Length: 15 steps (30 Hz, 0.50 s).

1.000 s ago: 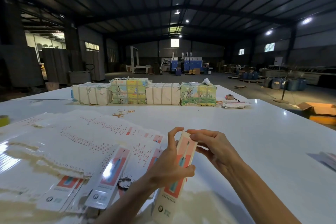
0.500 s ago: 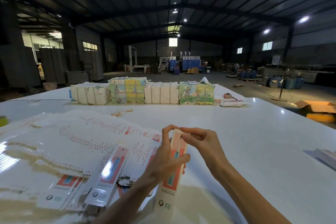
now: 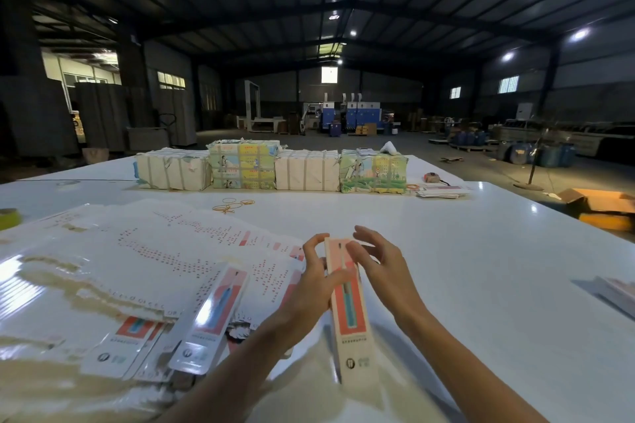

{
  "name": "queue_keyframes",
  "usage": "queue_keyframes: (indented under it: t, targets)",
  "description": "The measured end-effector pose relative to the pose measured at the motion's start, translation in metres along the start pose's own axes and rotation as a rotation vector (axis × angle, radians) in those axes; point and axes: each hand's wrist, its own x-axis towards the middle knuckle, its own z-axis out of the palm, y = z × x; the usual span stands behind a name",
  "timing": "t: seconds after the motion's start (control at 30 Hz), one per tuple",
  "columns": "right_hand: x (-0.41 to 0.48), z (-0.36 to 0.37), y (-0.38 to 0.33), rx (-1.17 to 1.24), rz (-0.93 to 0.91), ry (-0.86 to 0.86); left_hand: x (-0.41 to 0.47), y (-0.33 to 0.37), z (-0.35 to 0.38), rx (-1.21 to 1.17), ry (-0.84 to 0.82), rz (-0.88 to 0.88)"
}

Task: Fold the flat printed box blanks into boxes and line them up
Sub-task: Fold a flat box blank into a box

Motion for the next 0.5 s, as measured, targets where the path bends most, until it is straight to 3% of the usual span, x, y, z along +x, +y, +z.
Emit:
queue_keyframes:
  t: [0.17, 0.27, 0.37, 0.43, 0.5]
  targets:
    - [-0.015, 0.012, -0.008, -0.196, 0.057, -0.252, 0.012, -0.008, -0.007, -0.257, 0.071, -0.052]
    - [-0.032, 0.023, -0.009, -0.273, -0.080, -0.300, 0.016, -0.005, -0.007, -0.369, 0.151, -0.105]
    - [-0.038, 0.023, -0.009, -0.561, -0.046, -0.468, 0.014, -0.005, -0.007, -0.443, 0.184, -0.129]
    - [-0.047, 0.029, -0.007, -0.740, -0.042, -0.399, 0.011, -0.002, -0.006, -0.522, 0.165, -0.142]
    - [-0.059, 0.034, -0.003, -0.882, -0.175, -0.222, 0.007, 0.007, -0.004, -0.535, 0.115, -0.159]
